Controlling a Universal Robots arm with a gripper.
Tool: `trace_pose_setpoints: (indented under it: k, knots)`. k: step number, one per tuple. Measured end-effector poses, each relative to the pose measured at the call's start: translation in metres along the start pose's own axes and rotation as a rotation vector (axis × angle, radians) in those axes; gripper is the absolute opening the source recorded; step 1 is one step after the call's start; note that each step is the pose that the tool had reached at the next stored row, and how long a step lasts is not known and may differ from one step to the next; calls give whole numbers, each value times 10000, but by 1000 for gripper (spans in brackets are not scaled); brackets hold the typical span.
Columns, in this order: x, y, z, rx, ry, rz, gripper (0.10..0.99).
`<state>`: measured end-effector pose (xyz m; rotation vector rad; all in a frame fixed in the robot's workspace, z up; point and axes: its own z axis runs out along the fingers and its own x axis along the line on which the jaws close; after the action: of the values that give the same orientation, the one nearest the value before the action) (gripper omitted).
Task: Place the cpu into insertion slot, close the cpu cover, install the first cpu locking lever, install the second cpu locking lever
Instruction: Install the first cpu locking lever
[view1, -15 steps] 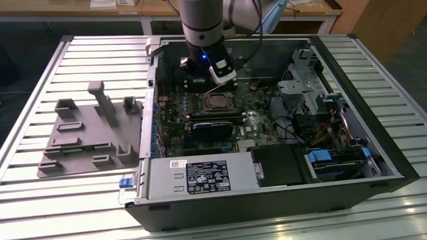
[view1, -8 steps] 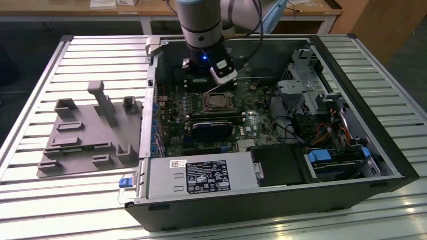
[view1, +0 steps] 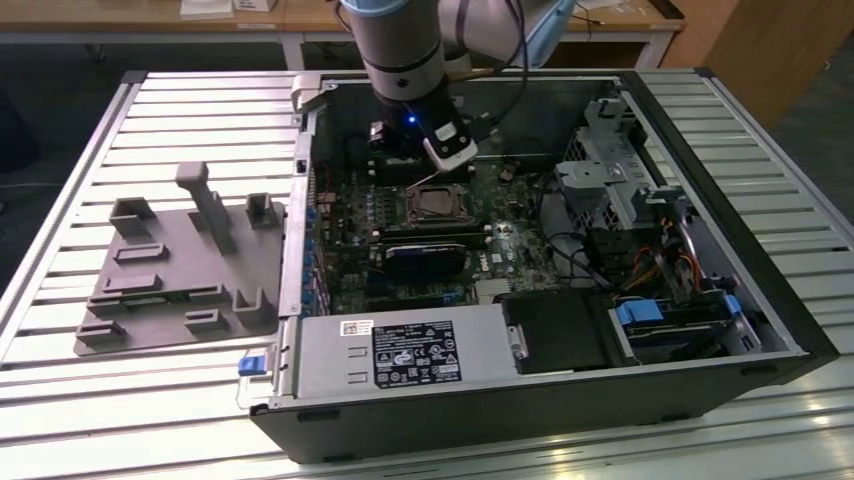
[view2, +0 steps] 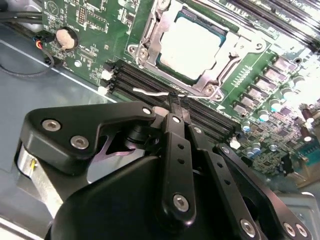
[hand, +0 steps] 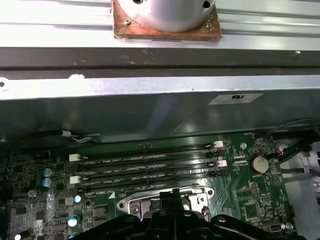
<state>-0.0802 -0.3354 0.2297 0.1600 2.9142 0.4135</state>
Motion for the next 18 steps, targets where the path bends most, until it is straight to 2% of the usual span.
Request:
trace_pose_setpoints:
  k: [7,12,18]
  knots:
    - [-25,19,44,18,-21,64,106]
    - [-39,42,68,110,-102,306,106]
    - [-50,62,95,280,-198,562,106]
